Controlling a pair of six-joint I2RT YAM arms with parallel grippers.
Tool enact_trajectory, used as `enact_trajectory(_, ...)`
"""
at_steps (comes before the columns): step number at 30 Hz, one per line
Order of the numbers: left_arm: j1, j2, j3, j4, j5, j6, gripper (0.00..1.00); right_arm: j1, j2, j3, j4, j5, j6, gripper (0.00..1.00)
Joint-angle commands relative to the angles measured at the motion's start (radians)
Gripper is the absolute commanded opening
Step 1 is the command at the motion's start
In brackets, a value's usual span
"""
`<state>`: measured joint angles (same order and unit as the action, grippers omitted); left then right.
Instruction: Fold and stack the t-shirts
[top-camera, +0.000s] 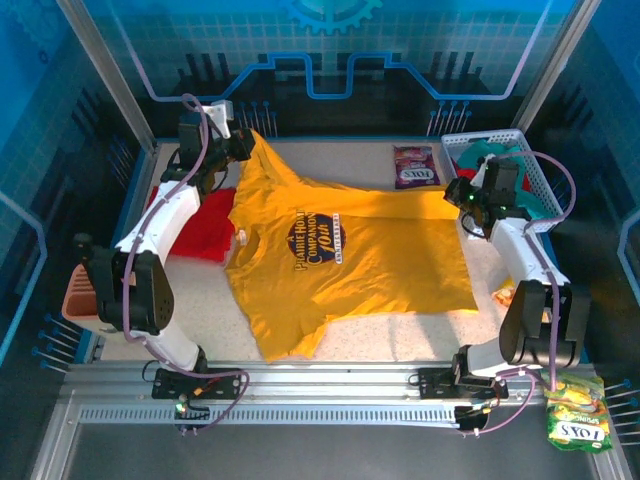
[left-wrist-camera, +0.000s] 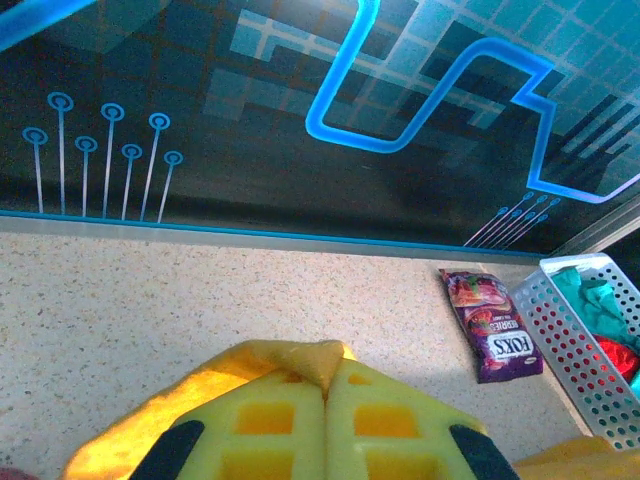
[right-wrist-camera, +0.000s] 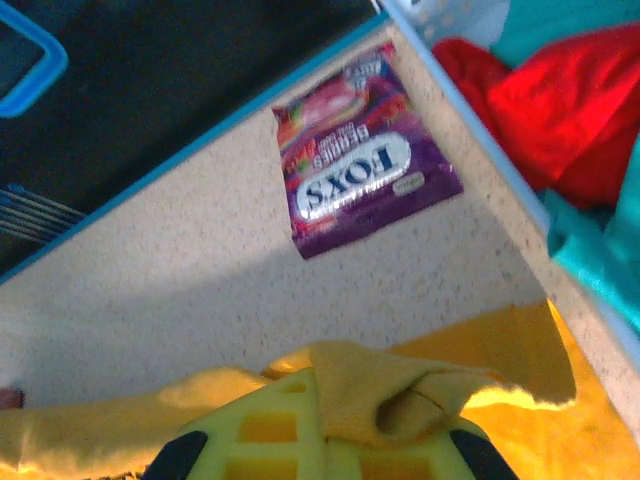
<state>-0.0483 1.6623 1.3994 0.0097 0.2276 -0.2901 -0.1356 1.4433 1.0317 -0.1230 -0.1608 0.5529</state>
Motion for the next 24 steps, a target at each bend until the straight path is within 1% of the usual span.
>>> enact_trajectory(1, 0.012, -0.01, 0.018, 0.047, -0.03, -0.013, 0.0, -0.007, 0.021, 0.004, 0.148, 0.026, 0.017, 0.0)
enact_trajectory(3, 0.022, 0.008, 0.037, 0.046, -0.016, -0.037, 0.0, 0.0, 0.052, 0.002, 0.239, 0.043, 0.048, 0.0)
enact_trajectory(7, 0.024, 0.037, 0.063, 0.062, -0.001, -0.052, 0.0, 0.016, 0.153, 0.041, 0.386, 0.024, 0.061, 0.0)
enact_trajectory(8, 0.025, 0.044, 0.062, 0.073, 0.003, -0.053, 0.0, 0.017, 0.179, 0.041, 0.458, 0.021, 0.077, 0.0)
enact_trajectory(10, 0.027, 0.052, 0.056, 0.083, 0.002, -0.056, 0.0, 0.018, 0.224, 0.036, 0.544, 0.03, 0.128, 0.0)
enact_trajectory(14, 0.042, 0.063, 0.015, 0.137, 0.015, -0.087, 0.0, 0.021, 0.322, 0.089, 0.614, 0.005, 0.174, 0.0)
enact_trajectory(17, 0.051, 0.069, -0.01, 0.162, 0.017, -0.1, 0.0, 0.019, 0.397, 0.148, 0.6, -0.044, 0.189, 0.0)
enact_trajectory(21, 0.058, 0.057, -0.04, 0.154, 0.024, -0.106, 0.0, 0.018, 0.42, 0.171, 0.523, -0.077, 0.189, 0.0)
enact_trajectory(24, 0.058, 0.022, -0.082, 0.135, 0.004, -0.118, 0.0, 0.012, 0.408, 0.202, 0.35, -0.089, 0.165, 0.0)
